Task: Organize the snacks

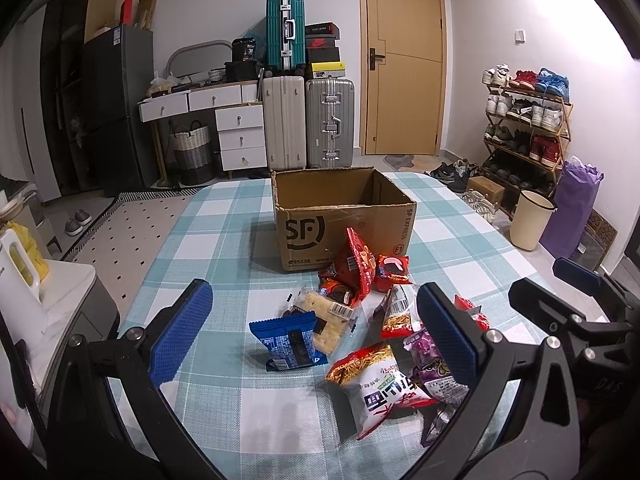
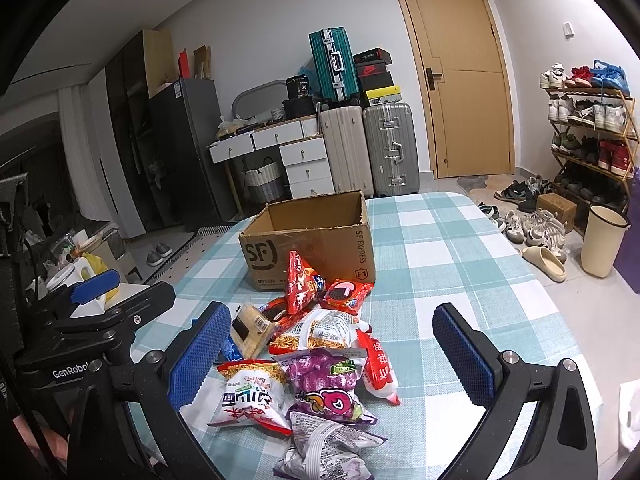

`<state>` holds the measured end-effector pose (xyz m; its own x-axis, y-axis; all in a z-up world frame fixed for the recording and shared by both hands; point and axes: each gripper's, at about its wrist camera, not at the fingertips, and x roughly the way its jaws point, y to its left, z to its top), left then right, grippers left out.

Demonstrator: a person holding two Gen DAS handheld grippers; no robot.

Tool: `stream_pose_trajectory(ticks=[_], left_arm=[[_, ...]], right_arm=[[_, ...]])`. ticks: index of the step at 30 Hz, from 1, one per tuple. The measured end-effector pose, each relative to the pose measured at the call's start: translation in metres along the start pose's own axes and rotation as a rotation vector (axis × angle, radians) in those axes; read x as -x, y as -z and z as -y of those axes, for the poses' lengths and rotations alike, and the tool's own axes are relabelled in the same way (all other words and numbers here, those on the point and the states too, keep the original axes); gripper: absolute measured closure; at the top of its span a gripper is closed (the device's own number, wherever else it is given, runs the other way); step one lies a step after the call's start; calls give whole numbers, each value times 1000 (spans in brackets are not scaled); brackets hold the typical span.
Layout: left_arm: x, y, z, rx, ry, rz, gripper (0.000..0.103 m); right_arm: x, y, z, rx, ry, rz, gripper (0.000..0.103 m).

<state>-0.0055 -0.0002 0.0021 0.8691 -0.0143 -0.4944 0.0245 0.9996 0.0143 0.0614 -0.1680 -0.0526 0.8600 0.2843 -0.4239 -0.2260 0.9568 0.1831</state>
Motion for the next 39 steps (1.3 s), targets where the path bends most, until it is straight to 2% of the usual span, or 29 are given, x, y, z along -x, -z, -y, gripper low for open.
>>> stream_pose_trajectory(ticks=[29,39], left_arm=[[-3,0,-6,13,-6,-6,1],[-22,6,-10,18,4,-39,1]], right_arm=[[-1,-1,2,-9,2,6,0],[-2,0,3,-12,2,2,0]])
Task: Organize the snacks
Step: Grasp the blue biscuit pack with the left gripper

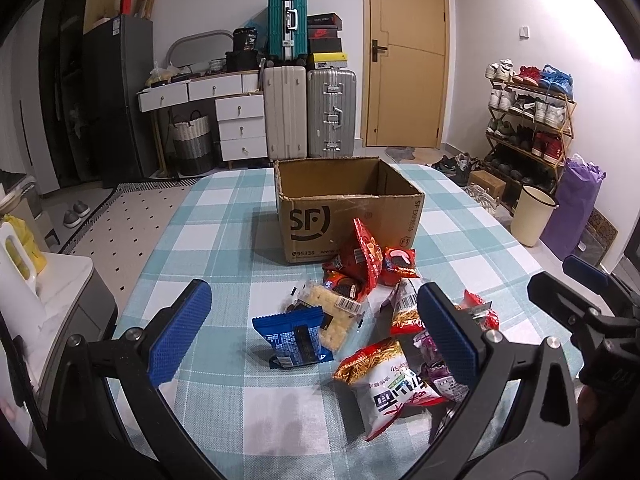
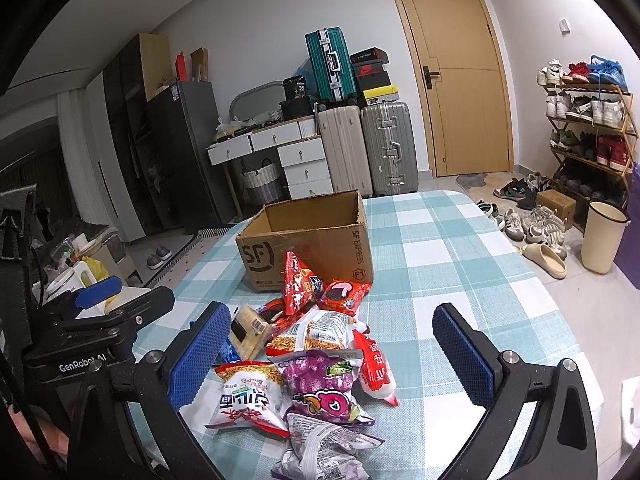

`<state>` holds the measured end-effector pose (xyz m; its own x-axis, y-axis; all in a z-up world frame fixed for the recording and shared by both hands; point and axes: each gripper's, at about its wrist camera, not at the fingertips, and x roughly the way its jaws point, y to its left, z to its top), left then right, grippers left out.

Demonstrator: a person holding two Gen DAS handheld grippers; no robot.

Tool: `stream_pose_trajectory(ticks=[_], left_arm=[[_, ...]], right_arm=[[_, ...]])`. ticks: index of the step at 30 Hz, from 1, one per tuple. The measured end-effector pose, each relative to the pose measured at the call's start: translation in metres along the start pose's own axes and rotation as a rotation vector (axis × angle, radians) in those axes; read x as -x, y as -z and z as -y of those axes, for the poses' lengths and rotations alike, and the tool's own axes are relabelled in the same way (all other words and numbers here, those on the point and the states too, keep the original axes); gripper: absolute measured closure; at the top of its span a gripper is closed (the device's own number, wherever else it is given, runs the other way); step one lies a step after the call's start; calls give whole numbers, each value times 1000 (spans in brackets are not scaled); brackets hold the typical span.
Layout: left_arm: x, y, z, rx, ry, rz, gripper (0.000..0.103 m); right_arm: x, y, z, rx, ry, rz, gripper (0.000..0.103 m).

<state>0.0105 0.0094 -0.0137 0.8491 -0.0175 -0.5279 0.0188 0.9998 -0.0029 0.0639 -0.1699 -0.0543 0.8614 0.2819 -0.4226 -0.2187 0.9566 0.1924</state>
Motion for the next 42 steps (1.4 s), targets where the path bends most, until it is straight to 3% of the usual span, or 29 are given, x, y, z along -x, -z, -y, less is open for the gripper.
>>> stream_pose_trajectory(ticks=[22,32,42], left_arm=[[-82,23,-43,93,111,-212,1],[-117,36,-56,135,118,-268,1],[-146,44,-57,168,170,-306,15]], right_arm=[[-52,17,25,-46,-3,-86,0],[-75,24,32,-54,-2,-124,0],[-85,27,34,-48,1,-133,0]])
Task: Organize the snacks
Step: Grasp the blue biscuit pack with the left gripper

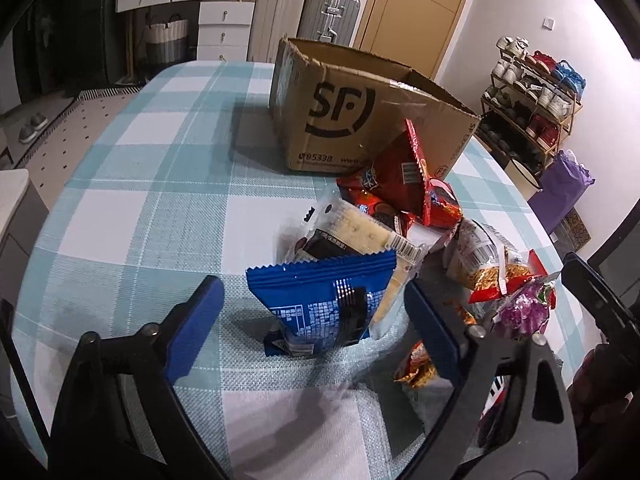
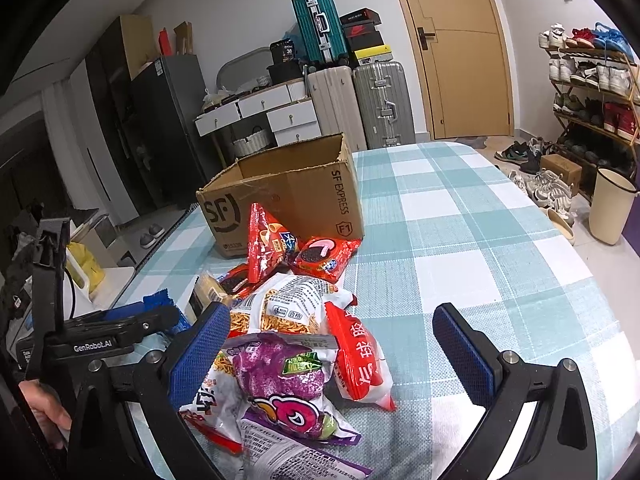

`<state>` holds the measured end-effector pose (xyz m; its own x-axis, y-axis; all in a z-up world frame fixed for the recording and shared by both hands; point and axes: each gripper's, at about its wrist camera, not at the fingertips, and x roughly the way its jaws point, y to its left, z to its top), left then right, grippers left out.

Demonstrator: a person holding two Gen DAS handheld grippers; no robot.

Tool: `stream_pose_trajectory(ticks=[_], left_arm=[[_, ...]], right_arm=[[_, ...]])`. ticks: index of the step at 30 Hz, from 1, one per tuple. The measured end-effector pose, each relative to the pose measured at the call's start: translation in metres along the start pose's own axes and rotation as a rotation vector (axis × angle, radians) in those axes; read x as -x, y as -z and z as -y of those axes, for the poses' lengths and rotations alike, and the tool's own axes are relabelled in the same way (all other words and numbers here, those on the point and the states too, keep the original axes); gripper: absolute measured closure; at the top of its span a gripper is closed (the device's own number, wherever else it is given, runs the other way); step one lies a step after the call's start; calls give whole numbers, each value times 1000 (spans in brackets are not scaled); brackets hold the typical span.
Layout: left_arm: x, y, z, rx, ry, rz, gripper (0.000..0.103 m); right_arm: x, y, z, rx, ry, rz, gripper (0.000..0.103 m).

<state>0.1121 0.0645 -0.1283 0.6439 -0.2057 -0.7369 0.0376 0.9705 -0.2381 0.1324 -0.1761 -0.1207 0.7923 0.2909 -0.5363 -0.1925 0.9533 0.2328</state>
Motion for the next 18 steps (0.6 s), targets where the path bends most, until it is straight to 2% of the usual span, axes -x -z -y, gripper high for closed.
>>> stream_pose_trajectory(ticks=[3,5,7,8,13,18], left_arm=[[-9,-1,-3,8,17,-24,26],[-16,-2,-5,3,40,-40,39],[-20,-1,-5,-9,55,-54,57],[-23,-2,-5,-16,71,-59,61],[-28,-4,-15,-5,136,-41,61],[-27,-5,-16,-7,144,-28,62]], right_arm=[[-1,1,1,-4,2,-4,0],[-2,1,2,-4,2,-5,0],[-2,1,3,-3,2,-6,0],[-2,1,3,-3,2,-5,0],[-1,2,3,1,3,-1,0],[5,3,3,5,9,6,0]])
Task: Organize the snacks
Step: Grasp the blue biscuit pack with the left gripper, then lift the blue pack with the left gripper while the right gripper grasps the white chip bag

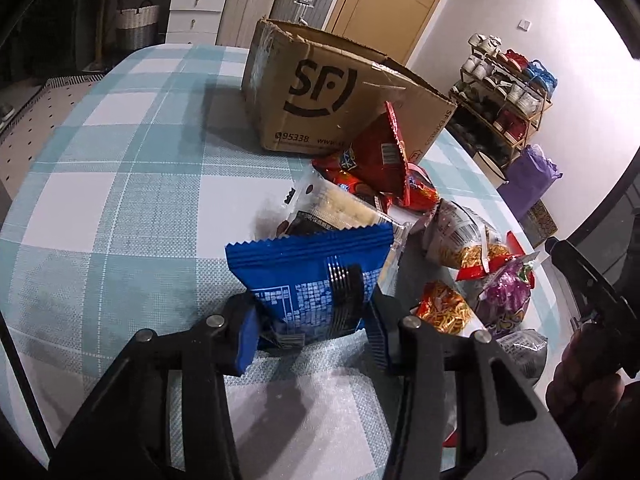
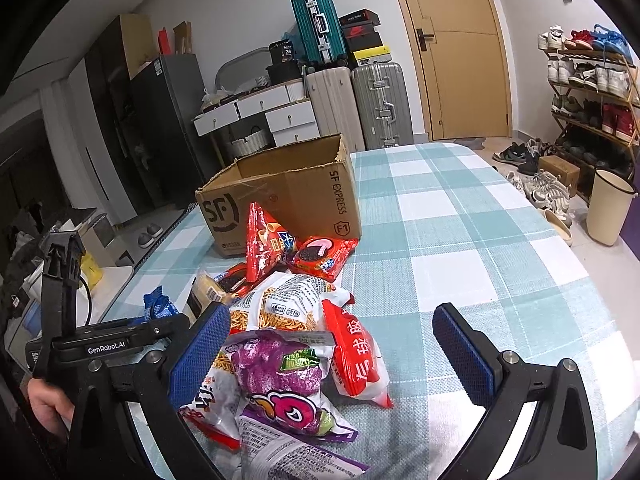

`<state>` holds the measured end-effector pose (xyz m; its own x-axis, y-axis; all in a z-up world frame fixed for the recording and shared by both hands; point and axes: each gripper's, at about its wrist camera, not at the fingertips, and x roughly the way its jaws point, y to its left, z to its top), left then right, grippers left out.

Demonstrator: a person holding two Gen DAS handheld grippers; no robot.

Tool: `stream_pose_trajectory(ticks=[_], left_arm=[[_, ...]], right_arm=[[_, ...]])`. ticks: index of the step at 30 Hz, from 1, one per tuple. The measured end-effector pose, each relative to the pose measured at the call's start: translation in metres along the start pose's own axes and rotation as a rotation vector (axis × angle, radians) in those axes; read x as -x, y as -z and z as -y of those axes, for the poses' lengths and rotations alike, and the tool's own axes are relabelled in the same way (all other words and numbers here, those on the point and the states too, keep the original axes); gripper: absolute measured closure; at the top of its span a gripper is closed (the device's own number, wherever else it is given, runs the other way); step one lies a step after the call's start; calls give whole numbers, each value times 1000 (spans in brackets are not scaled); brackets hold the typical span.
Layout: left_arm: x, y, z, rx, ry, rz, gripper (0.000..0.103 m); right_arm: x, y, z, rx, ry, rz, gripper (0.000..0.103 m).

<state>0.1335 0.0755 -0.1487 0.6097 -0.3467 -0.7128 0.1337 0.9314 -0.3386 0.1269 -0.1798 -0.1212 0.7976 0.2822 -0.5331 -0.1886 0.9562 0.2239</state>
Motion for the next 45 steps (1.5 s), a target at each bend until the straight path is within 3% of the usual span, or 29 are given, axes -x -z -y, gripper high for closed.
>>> stream_pose_trajectory(ticks=[18,45], left_arm=[[59,15,12,-16,27,81,61],[96,28,21,-39,39,118,61]], right_arm=[[32,8,2,-22,6,-5,0],[28,66,-14,-26,-56,-152,0]])
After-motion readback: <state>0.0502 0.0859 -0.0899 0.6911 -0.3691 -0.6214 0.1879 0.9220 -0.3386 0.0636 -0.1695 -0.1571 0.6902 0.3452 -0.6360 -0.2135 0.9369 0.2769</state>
